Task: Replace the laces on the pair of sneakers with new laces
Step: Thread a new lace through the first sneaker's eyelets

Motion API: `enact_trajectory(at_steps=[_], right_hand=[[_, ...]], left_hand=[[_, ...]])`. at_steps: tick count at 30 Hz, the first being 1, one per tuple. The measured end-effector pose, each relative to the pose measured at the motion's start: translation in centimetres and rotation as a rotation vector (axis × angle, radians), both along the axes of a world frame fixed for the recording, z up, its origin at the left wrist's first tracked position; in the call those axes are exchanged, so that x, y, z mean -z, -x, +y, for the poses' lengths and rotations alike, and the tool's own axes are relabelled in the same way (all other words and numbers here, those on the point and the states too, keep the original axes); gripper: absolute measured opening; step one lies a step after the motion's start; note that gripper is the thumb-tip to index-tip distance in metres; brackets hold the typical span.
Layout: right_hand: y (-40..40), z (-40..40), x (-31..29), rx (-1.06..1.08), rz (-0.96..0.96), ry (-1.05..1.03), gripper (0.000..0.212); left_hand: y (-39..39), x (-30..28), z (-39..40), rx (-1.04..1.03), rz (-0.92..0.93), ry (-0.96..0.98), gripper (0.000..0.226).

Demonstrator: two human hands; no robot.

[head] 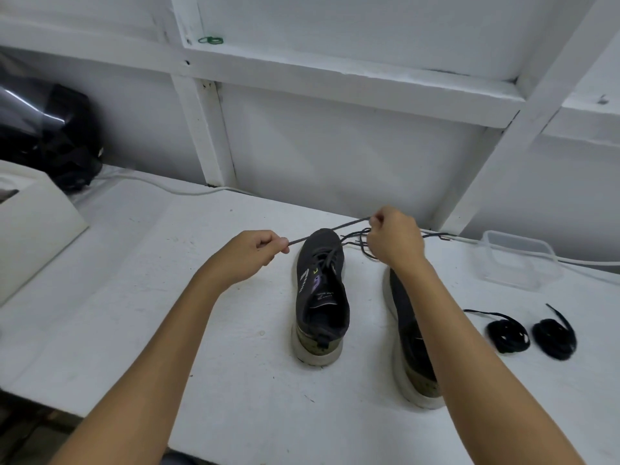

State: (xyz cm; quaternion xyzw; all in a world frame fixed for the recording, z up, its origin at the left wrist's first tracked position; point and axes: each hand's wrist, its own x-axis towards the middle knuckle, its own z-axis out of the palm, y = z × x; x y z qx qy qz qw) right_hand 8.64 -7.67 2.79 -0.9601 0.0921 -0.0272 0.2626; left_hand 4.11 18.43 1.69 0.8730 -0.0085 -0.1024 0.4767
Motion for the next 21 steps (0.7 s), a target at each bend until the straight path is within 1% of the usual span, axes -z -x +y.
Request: enact_trajectory(at_steps=[1, 2, 5, 6, 7, 8, 10, 11, 12, 14, 17, 21], right_hand=[[-0.1, -0.3, 0.2, -0.024, 0.020, 0.026, 0.021], [0.0, -0.4, 0.3, -0.094, 0.022, 0.039, 0.027], [0.8, 1.1, 0.4, -0.407, -0.014, -0.043, 0.061], [1.1, 1.8, 0.4, -0.472, -0.016, -0.061, 0.068], [1.2, 2.4, 0.4, -0.512, -0.017, -0.062, 0.069], [1.2, 2.8, 0.5, -0.540, -0.024, -0.060, 0.062], [1.2, 3.3, 0.6, -0.567, -0.059, -0.056, 0.031], [1.2, 3.3, 0.7, -0.553, -0.065, -0.046, 0.019], [1.3, 3.2, 0.6, -0.519, -0.057, -0.029, 0.015], [1.3, 2.8, 0.6, -0.394, -0.033, 0.021, 0.016], [1.0, 1.7, 0.5, -0.209, -0.048, 0.030, 0.016], [0.8, 1.6, 0.8, -0.126, -0.032, 0.036, 0.013]], left_hand=[[0.0, 0.1, 0.1, 0.000, -0.001, 0.002, 0.029], [0.0, 0.1, -0.1, 0.002, -0.009, 0.011, 0.028], [-0.3, -0.2, -1.3, 0.021, -0.041, 0.044, 0.027], [-0.5, -0.4, -1.8, 0.038, -0.052, 0.049, 0.026], [-0.7, -0.6, -2.3, 0.058, -0.062, 0.050, 0.026], [-0.9, -0.8, -2.7, 0.077, -0.071, 0.045, 0.026], [-1.1, -1.1, -3.2, 0.097, -0.084, 0.024, 0.026], [-1.1, -1.1, -3.3, 0.100, -0.080, 0.015, 0.025], [-1.1, -1.0, -3.2, 0.104, -0.068, 0.007, 0.025], [-1.0, -0.6, -2.6, 0.120, -0.029, -0.009, 0.023], [-0.7, 0.6, -1.5, 0.148, 0.048, -0.036, 0.018], [-0.2, 1.9, -1.0, 0.174, 0.155, 0.048, 0.022]])
